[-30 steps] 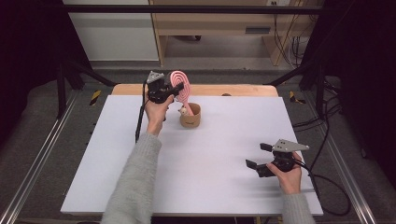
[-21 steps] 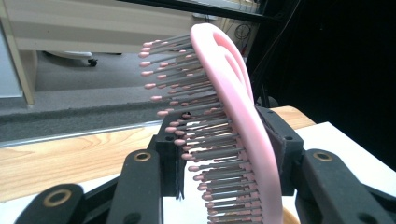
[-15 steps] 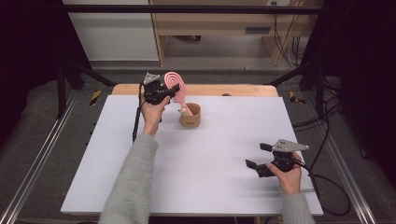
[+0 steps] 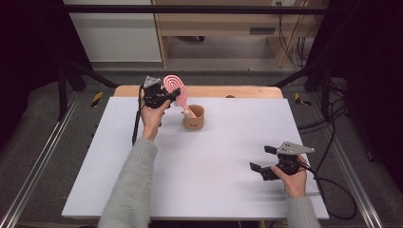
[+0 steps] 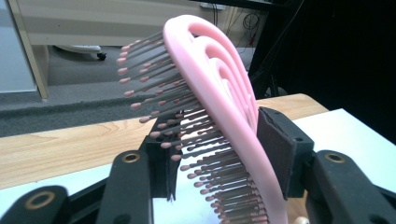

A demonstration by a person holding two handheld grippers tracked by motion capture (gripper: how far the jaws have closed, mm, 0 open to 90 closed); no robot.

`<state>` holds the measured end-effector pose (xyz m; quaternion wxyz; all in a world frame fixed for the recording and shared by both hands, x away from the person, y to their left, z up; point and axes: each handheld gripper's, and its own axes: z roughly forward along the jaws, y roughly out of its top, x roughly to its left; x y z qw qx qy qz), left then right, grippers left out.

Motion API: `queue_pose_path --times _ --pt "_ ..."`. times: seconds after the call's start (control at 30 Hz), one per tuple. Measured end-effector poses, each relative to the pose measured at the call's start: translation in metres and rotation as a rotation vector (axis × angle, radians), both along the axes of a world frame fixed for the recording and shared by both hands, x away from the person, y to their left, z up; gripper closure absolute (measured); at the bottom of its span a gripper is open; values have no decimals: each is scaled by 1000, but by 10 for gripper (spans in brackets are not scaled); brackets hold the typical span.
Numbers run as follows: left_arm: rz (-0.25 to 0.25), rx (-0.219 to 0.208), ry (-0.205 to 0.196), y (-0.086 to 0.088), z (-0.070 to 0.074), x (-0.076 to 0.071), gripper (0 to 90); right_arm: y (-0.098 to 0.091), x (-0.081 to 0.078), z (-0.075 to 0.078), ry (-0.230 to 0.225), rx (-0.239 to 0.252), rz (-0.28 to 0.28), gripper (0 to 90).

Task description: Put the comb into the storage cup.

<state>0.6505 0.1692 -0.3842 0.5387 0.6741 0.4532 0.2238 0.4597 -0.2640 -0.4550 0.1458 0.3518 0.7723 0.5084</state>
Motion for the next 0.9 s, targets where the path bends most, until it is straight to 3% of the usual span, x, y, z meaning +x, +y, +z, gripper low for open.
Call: queue_pose_path --times 0.23,0.37,0.5,0.9 --pt "-6 -15 -2 6 0 -3 355 0 0 0 1 -1 0 44" --pt "1 17 -2 8 2 -7 227 0 0 0 1 0 0 44" --pt "-7 13 -13 12 7 -12 170 0 0 0 -1 1 -2 44" --pt "-45 65 -20 21 23 -33 17 1 0 0 -1 3 -2 44"
